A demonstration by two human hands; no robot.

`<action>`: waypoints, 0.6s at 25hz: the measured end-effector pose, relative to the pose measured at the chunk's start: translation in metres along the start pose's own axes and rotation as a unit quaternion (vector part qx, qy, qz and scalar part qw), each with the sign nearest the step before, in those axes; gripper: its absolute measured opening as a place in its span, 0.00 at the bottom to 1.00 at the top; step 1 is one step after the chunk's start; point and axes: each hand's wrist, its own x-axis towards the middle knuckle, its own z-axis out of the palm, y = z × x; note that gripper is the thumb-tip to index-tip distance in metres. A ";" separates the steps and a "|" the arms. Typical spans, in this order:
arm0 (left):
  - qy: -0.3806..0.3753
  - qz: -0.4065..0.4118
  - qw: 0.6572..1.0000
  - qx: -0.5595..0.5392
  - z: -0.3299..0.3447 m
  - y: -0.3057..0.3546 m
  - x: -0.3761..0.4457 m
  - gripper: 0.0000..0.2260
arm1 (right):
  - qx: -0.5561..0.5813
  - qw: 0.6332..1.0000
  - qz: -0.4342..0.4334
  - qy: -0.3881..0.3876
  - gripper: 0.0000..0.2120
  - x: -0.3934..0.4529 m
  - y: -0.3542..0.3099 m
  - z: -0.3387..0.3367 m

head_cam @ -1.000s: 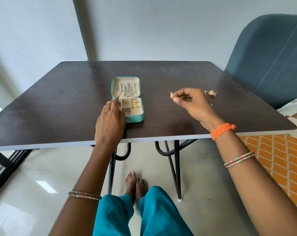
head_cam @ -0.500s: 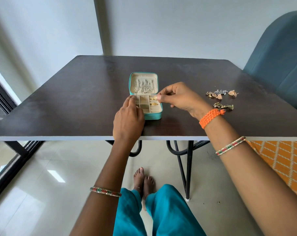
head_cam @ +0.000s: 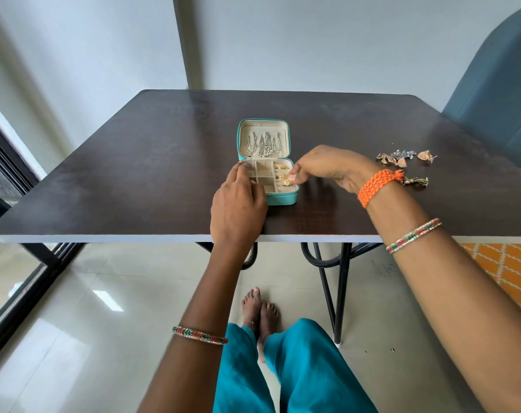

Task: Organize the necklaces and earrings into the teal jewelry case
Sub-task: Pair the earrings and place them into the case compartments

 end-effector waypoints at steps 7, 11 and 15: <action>0.004 0.003 1.000 -0.004 0.001 -0.002 0.001 0.16 | 0.018 0.999 -0.011 0.029 0.10 0.007 0.007 0.005; 0.006 0.001 1.000 -0.006 0.002 -0.003 0.001 0.16 | 0.048 0.998 -0.041 0.022 0.07 0.005 0.013 0.008; 0.004 -0.002 1.000 -0.011 0.002 -0.002 0.001 0.16 | 0.060 0.996 -0.049 0.045 0.08 0.004 0.016 0.013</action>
